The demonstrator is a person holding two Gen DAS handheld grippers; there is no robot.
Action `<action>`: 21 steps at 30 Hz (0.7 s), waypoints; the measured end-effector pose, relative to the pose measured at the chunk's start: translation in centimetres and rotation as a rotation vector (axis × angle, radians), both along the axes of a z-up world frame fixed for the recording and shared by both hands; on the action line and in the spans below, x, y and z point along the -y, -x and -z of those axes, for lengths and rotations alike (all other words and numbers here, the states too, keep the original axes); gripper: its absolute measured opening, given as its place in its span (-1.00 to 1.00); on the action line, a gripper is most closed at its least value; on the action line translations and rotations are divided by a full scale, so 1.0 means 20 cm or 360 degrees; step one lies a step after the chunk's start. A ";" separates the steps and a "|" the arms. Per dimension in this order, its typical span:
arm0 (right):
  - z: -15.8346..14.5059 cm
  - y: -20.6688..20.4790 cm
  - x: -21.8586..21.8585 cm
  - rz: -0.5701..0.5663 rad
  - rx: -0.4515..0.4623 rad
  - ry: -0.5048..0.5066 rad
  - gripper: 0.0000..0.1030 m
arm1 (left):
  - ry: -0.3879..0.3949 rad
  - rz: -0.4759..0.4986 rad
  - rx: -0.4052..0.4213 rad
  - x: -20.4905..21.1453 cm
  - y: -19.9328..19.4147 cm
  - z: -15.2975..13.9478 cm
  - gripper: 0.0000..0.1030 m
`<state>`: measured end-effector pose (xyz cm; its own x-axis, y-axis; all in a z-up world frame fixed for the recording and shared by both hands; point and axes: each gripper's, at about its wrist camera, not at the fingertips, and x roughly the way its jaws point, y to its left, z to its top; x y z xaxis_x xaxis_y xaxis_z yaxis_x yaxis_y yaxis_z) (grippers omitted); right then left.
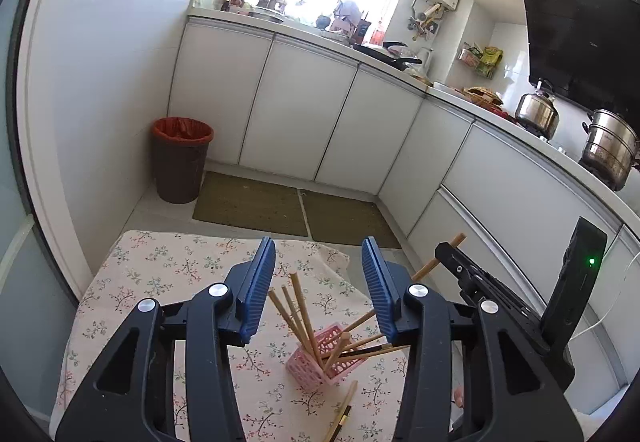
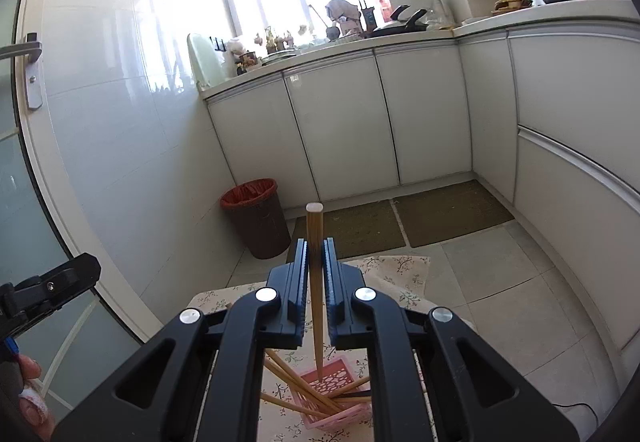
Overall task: Organize utensils
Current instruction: 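Open both grippers to drop the held chopsticks into the pink cup, then move both grippers down toward the black-tipped chopstick on the tablecloth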
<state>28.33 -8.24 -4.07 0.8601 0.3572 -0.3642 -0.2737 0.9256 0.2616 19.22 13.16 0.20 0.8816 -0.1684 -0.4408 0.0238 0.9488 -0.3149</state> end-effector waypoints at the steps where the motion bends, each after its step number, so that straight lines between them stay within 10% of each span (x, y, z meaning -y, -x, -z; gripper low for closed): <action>1: 0.00 0.00 -0.01 -0.0009 -0.0012 -0.0010 -0.77 | -0.0002 -0.0011 -0.0019 -0.01 0.00 0.01 -0.15; 5: -0.07 0.10 0.01 0.0027 0.0047 -0.0023 -0.30 | 0.0001 -0.0038 -0.0045 -0.01 0.03 0.02 -0.14; 14: -0.16 0.40 0.14 0.0144 0.0040 0.0051 -0.16 | -0.0109 -0.0103 0.0076 0.12 0.22 -0.06 0.33; 21: -0.17 0.62 0.25 0.0230 0.0013 -0.0004 0.31 | -0.0241 -0.0145 0.0099 0.23 0.35 -0.08 0.57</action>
